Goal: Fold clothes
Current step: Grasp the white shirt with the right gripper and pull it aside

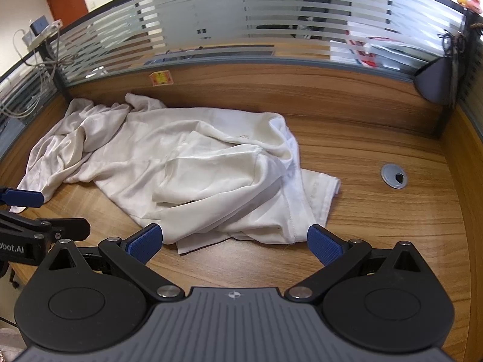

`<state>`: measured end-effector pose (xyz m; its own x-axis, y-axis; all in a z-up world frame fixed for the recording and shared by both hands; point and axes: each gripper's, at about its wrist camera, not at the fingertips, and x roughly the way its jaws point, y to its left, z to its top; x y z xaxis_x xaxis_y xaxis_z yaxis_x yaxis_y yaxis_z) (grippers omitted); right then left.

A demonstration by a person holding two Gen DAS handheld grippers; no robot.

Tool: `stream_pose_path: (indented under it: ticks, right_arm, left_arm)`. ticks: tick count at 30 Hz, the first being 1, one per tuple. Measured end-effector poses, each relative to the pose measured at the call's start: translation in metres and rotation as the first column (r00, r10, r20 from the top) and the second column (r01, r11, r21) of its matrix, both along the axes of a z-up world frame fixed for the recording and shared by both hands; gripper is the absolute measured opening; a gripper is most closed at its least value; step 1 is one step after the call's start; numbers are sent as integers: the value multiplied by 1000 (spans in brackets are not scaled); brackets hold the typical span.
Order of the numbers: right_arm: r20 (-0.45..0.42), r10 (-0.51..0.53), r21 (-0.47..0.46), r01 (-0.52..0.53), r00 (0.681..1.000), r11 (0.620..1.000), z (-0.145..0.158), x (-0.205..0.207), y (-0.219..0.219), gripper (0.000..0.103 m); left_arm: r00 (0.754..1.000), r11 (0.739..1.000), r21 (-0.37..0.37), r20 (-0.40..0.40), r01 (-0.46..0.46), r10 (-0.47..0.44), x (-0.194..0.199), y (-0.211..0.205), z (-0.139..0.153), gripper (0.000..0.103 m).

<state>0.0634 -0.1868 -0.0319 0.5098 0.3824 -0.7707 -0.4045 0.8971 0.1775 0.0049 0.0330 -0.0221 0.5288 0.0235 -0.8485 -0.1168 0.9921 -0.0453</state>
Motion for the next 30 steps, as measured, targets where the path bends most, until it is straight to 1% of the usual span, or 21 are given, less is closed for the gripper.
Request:
stream_pose_path:
  ticks: [5,7,11,12,16,19,22,24,27,30]
  right_arm:
    - [-17,19,11,-19,1000,1000,-3,15,17,103]
    - [-31,23,21,-22,999,1000,-5,24,30,103]
    - [-58,34,46,-32,998,998,-14,42,60,103]
    - [-69,27,57,-23,997,998,-17,47,68,103]
    - [-140,-53,124,70,989,990,-32,70,97,103]
    - [-202,-133,161,167,970,973,-48,87,123,103]
    - [-287,-220,187,280,932,942,-65,104,141,103]
    - [-355,-277,201,363,893,910,-78,115,151,103]
    - [-436,-375,192,492,818,849,-98,130,159,103]
    - [-505,-460,174,609,730,774,-116,145,166,103]
  left_arm:
    - [997,996,-46,-1,-72,72,1,33,-5,103]
    - [996,995,-42,-2,-88,88,2,47,-7,103]
    - [995,995,-5,-14,-99,99,7,74,-14,103]
    - [995,995,5,-18,-101,101,8,81,-16,103]
    - [995,995,3,-35,-98,98,8,110,-28,103]
    - [995,996,20,-42,-90,91,10,127,-36,103]
    - [995,996,44,-61,-72,74,13,141,-46,103]
    - [997,998,50,-63,-49,53,15,152,-51,103]
    - [998,997,71,-56,-19,23,19,167,-61,103]
    - [998,990,144,-67,0,10,27,182,-71,103]
